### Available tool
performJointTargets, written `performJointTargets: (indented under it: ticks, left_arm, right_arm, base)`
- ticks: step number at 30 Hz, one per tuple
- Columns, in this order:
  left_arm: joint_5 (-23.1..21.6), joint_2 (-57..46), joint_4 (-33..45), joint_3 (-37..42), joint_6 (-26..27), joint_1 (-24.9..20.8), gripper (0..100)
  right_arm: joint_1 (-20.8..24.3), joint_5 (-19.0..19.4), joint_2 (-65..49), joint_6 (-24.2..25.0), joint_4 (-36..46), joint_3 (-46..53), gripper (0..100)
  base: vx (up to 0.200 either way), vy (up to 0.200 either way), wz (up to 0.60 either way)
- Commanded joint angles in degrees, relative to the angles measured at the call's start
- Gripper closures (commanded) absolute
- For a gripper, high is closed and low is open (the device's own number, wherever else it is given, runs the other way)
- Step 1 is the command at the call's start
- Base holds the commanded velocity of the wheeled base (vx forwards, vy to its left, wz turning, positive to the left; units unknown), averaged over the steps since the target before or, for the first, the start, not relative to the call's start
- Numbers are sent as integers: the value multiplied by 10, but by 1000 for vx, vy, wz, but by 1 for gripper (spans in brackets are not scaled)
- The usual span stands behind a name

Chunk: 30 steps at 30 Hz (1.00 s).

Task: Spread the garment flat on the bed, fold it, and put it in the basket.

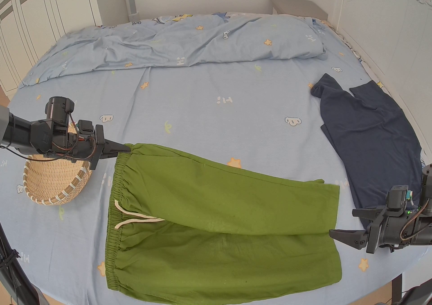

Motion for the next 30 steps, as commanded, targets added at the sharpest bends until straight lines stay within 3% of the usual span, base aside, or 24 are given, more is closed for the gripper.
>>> performJointTargets:
  ticks: [1,3,8,14,18,29,30]
  left_arm:
    - [-2,-16,-3,9,3,0,100]
    - [-1,-16,-5,12,3,-1,100]
    - [-1,-19,-6,17,5,-12,100]
    - [3,-17,-6,22,10,-10,100]
    - [4,-15,-6,22,15,-7,100]
    - [5,-12,-7,21,17,-8,100]
    - [5,-13,-7,22,16,-9,100]
  right_arm:
    - [-27,4,18,0,-2,-6,0]
    - [-35,5,20,0,-1,-11,0]
    - [-104,30,78,-6,-1,-71,0]
    - [-190,116,252,-6,4,-185,0]
    - [-208,151,326,-6,-3,-197,0]
    - [-215,160,356,-7,-28,-200,0]
    - [-212,177,355,-6,-32,-198,0]
  base:
    - [0,0,0]
    - [0,0,0]
    - [0,0,0]
    - [0,0,0]
    - [0,0,0]
    - [0,0,0]
    - [0,0,0]
